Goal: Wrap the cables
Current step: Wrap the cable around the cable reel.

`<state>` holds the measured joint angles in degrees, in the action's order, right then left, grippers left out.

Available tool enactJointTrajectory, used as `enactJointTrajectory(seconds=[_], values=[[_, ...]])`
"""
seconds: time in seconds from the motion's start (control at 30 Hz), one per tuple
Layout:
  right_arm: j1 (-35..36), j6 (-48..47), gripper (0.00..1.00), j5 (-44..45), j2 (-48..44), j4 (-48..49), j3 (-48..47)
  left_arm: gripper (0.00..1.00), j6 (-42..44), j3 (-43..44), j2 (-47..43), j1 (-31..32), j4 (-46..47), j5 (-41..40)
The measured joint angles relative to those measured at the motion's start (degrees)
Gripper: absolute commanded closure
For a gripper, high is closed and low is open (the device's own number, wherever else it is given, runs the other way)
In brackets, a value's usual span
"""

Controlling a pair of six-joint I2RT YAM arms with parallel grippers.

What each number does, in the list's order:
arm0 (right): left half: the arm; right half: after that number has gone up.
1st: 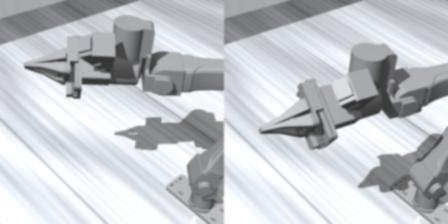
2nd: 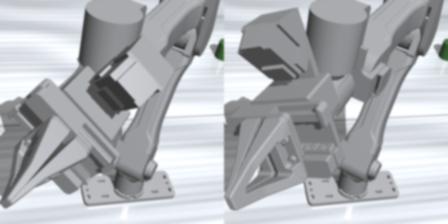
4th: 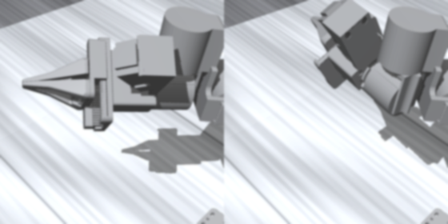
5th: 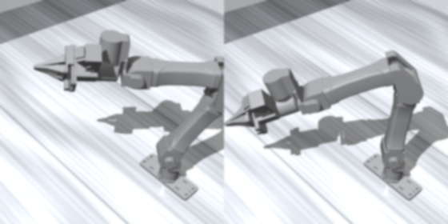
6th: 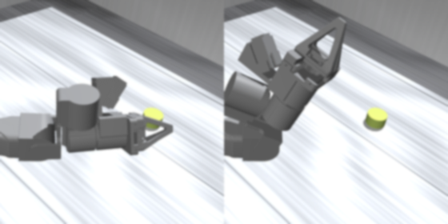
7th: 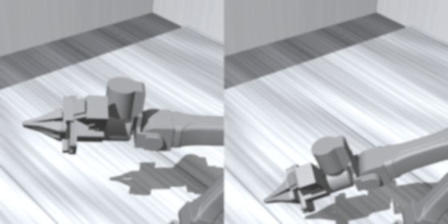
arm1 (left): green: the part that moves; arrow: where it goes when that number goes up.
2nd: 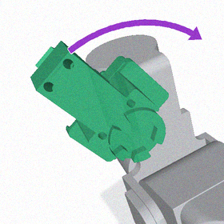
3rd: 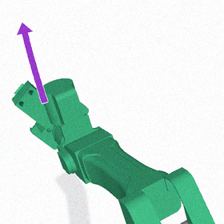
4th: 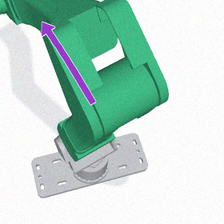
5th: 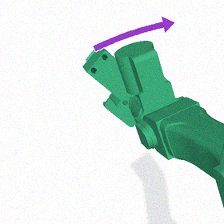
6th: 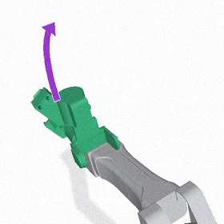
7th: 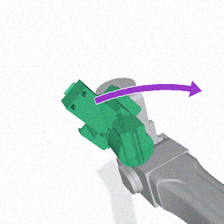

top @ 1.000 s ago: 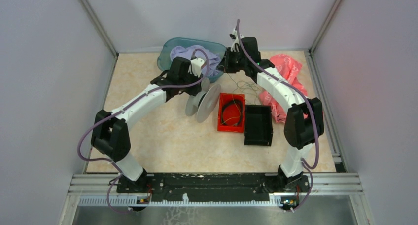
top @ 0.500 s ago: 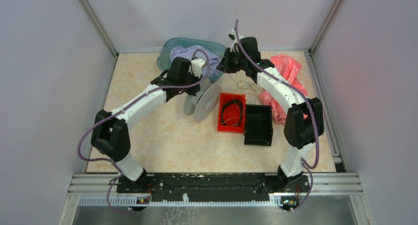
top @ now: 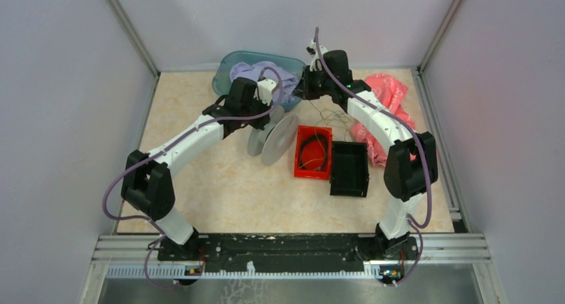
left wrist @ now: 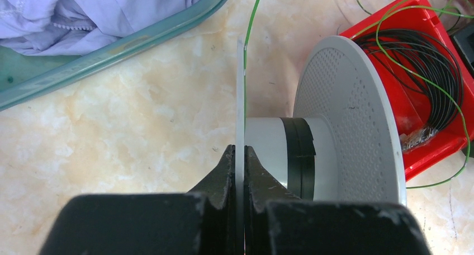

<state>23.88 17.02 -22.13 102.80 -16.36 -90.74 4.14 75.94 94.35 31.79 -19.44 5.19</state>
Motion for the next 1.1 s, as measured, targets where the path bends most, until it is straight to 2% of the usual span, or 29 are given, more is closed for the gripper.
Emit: enactJointTrajectory(seconds=[0.17, 0.27, 0.33, 0.53, 0.77, 0.93, 1.1], values=[[0.0, -2.1, 0.73, -1.2, 0.0, -0.8, 0.0, 1.0, 0.0, 0.0, -2.3, 0.0, 0.8, -1.6], [-0.5, -3.8, 0.53, -2.5, 0.0, -1.4, 0.0, 1.0, 0.0, 0.0, -3.7, 0.0, 1.6, -2.3], [-0.9, -4.7, 0.47, -3.6, 0.0, -1.6, 0.0, 1.0, 0.2, 0.0, -4.8, 0.0, 1.9, -3.1], [-3.9, -8.0, 0.34, -7.4, -1.5, -2.3, 0.0, 1.0, 2.0, 0.0, -7.9, 0.0, 2.9, -7.0], [-7.2, -10.9, 0.27, -11.6, -4.9, -2.1, 0.0, 1.0, 3.7, 0.1, -10.5, 0.0, 4.0, -11.0], [-7.1, -14.0, 0.25, -14.5, -6.8, -2.0, 2.0, 1.0, 3.1, 2.1, -10.7, -0.7, 2.9, -10.7], [-7.1, -18.0, 0.2, -15.7, -10.8, -1.2, 7.8, 1.0, 0.1, 5.6, -10.8, -2.1, 1.5, -8.5]])
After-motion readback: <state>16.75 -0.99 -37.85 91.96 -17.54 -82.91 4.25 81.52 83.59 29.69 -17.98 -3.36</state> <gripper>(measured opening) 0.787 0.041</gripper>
